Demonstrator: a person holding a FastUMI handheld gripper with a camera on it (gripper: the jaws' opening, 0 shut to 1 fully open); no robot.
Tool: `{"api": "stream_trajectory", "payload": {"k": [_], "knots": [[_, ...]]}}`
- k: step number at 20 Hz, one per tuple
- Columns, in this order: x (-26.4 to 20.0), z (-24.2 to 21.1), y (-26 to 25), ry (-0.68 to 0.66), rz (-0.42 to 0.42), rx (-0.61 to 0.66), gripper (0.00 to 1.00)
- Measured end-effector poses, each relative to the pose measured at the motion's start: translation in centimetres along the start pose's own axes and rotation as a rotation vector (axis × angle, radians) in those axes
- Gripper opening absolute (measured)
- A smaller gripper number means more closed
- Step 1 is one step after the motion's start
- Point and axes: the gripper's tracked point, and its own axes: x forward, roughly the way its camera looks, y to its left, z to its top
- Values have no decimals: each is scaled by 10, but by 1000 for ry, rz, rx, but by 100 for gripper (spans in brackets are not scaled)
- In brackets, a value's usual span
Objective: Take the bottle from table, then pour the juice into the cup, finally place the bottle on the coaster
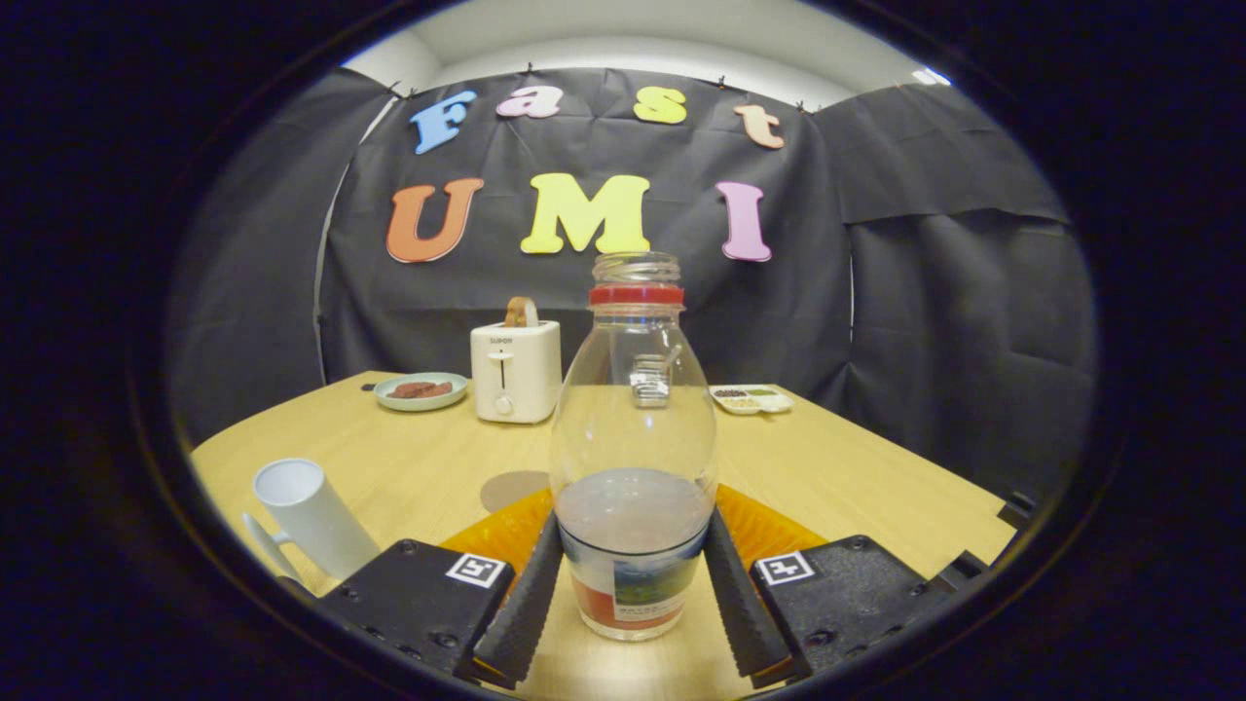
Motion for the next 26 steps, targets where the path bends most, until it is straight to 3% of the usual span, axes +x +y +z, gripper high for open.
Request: {"api": "stream_trajectory", "payload": {"k": [7,14,26], "knots": [[-21,22,14,18,-15,-181,79],[-37,16,40,43,8,-400,79],[-37,23,33,66,-11,-692,79]]}}
